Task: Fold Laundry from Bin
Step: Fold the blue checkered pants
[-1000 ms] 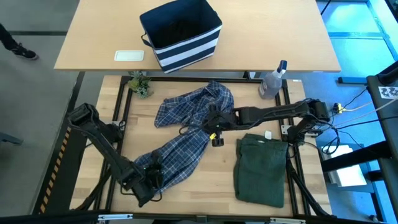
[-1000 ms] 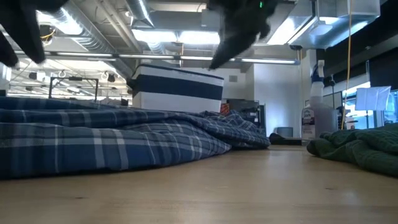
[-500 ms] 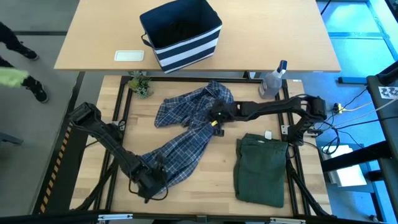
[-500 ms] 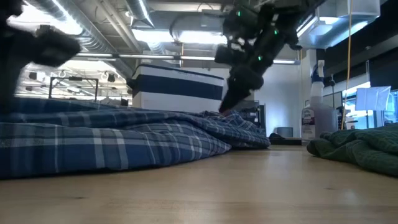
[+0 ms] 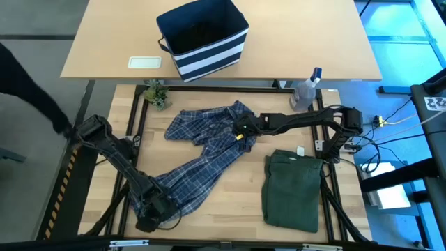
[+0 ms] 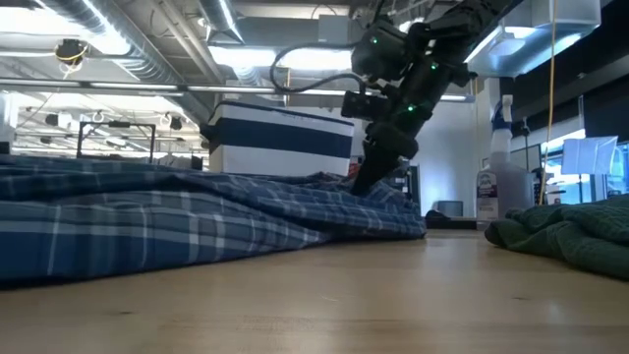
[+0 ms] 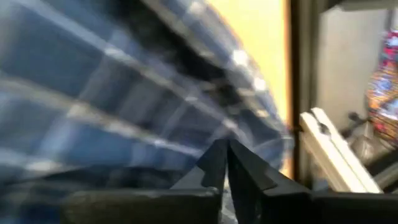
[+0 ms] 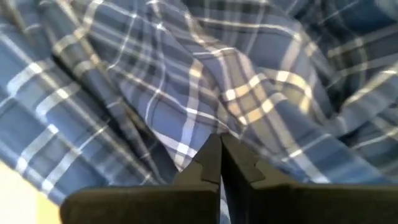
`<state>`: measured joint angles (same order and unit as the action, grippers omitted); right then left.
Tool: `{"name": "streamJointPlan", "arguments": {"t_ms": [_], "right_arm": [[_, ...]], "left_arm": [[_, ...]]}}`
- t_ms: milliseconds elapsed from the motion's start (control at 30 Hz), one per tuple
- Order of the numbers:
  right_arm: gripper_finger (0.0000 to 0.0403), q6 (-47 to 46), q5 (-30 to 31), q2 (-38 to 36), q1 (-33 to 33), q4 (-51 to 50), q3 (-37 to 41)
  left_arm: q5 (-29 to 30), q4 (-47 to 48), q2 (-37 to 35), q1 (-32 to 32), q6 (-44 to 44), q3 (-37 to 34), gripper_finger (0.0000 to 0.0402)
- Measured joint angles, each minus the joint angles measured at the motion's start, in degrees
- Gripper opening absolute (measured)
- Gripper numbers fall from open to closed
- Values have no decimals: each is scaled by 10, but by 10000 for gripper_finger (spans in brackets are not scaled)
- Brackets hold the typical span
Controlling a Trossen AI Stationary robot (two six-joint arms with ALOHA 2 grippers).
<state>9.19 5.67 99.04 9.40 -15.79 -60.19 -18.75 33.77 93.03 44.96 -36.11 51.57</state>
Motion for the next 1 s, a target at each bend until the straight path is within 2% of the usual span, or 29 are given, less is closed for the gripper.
{"name": "streamJointPlan", "arguments": {"t_ms": [167, 333, 400, 600, 733, 867, 1000], "right_arm": [[2, 3, 31, 0, 0, 19, 0], [1, 16, 33, 0, 0, 60, 0], [1, 16, 33, 0, 1, 72, 0], [1, 15, 36, 4, 26, 84, 0], [1, 3, 38, 17, 51, 80, -1], [1, -11, 38, 35, 75, 67, -1], [1, -30, 53, 47, 91, 5, -1]], "left_arm": [[173, 61, -61, -3, 36, 17, 2], [391, 59, -126, -7, 108, 26, 1], [431, 58, -132, -21, 134, 26, 1], [429, 21, -113, -85, 179, 14, 1], [393, -50, -87, -121, 222, -2, 0], [330, -82, -53, -151, 235, -11, 0], [225, -74, -18, -163, 221, -16, 0]]}}
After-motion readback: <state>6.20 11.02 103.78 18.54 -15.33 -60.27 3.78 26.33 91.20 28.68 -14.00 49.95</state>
